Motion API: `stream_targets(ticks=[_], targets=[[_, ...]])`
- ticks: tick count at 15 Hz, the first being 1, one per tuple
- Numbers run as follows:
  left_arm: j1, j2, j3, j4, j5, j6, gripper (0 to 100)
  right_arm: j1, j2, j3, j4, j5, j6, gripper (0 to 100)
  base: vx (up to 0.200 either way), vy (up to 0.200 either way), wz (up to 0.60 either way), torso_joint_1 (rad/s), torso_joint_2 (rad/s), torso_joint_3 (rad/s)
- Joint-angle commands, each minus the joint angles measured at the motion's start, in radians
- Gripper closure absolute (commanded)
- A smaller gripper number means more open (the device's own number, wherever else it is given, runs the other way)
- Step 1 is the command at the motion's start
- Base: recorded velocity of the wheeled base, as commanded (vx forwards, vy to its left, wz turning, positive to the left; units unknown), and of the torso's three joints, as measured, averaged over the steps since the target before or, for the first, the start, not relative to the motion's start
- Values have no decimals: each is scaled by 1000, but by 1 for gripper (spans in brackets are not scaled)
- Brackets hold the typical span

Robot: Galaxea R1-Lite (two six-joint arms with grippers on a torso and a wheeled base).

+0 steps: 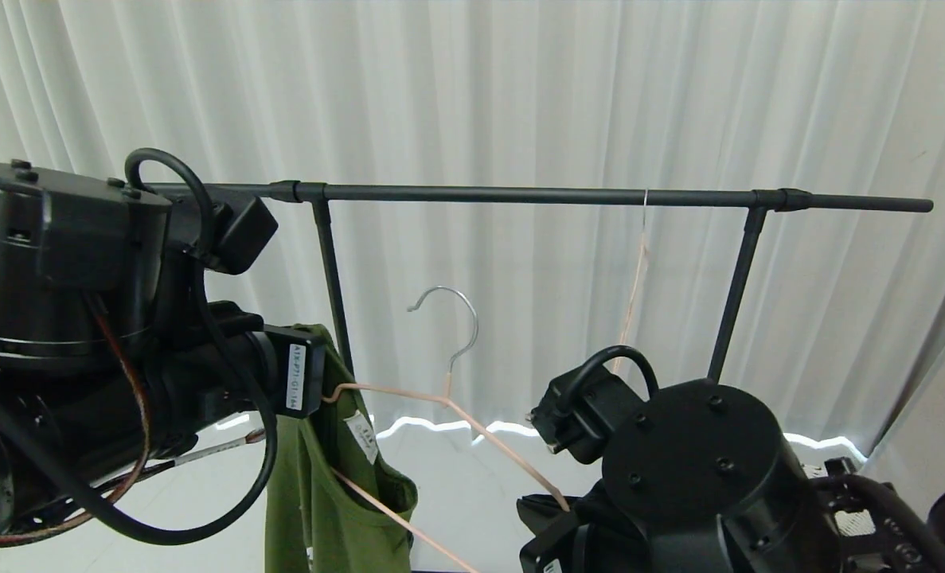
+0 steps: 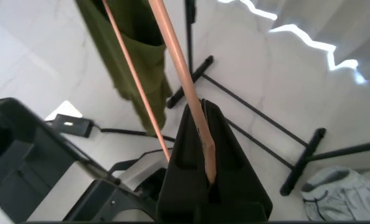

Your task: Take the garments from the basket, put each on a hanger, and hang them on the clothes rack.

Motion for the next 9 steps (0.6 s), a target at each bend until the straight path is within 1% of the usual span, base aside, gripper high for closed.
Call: stream_targets(ticks=[1,3,5,9], targets=[[48,15,-2,0,26,2,100,-16,-22,18,15,-28,4,100,0,0,0,0,0,0],[67,18,0,0,31,3,100,-33,-65,37,49,-50,10,100,0,0,0,0,0,0],[67,23,3,12,32,3,100,-54,-93,48,53,-70,10,100,0,0,0,0,0,0],[62,49,1,15,34,3,100,-76,-99,47,52,-122,10,100,0,0,0,0,0,0]])
